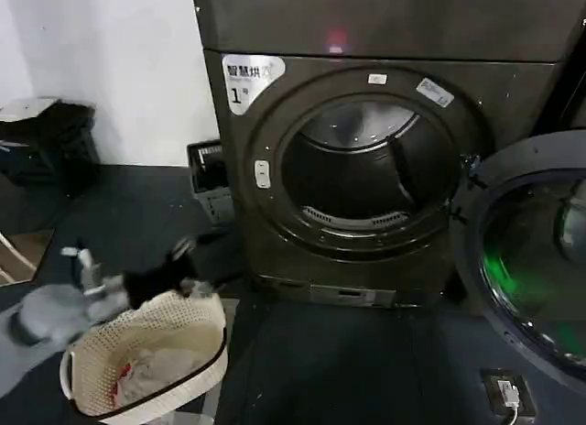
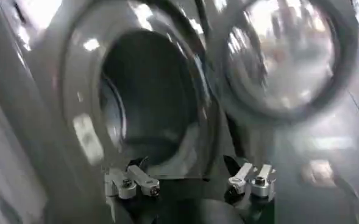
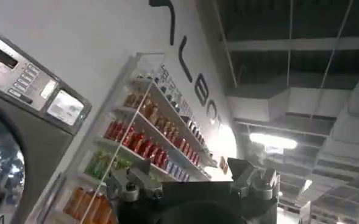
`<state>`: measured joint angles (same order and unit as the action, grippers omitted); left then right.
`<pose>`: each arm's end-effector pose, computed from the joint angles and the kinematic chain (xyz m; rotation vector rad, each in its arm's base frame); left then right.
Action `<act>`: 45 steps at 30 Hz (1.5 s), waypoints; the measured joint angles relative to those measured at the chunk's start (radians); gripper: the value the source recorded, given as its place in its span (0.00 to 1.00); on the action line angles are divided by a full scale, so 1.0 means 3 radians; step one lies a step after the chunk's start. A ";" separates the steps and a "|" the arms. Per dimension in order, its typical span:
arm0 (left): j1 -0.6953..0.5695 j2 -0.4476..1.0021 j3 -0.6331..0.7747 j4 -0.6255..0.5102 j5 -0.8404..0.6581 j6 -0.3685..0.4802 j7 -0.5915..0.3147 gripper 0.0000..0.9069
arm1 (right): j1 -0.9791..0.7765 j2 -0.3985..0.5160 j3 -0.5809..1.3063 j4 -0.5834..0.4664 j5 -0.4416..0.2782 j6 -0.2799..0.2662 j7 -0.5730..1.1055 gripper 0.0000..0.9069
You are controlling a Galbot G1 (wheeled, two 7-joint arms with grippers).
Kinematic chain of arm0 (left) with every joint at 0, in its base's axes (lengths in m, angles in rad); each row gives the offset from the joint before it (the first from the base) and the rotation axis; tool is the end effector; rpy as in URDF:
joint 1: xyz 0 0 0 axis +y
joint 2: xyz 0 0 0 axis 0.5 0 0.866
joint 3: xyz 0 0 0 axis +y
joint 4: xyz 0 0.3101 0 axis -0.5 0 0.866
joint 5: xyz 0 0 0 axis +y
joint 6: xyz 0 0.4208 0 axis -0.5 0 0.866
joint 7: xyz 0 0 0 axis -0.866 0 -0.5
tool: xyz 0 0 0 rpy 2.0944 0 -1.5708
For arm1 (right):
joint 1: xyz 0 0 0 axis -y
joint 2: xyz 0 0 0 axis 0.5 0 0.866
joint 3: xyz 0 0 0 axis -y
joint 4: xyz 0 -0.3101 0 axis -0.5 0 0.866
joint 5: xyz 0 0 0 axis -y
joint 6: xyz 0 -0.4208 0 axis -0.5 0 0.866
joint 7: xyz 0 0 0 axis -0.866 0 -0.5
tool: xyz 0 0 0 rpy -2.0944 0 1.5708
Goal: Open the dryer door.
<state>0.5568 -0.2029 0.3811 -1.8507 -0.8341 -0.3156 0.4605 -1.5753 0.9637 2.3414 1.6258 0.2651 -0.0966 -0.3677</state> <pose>0.3855 0.1258 -0.1915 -1.5540 -2.6371 -0.6450 -0.0904 -0.4983 0.0489 1.5686 2.3425 -0.8801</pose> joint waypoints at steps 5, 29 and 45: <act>0.0262 0.0429 -0.0119 0.0094 0.0282 -0.0053 0.0157 1.00 | 0.0055 -0.0003 -0.0069 -0.0019 -0.0031 0.0028 -0.0008 1.00; 0.1741 0.1691 -0.1471 0.0469 0.1383 -0.0379 0.0674 1.00 | 0.0090 -0.0023 -0.0041 -0.0170 -0.0115 0.0125 -0.0019 1.00; 0.1918 0.1711 -0.1650 0.0634 0.1559 -0.0457 0.0674 1.00 | 0.0112 -0.0025 -0.0062 -0.0149 -0.0137 0.0117 -0.0031 1.00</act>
<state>1.1323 0.3103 -0.1138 -1.6605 -0.3666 -0.4527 0.6627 -1.5416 0.9563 2.3228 1.5809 0.2241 -0.0615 -0.3770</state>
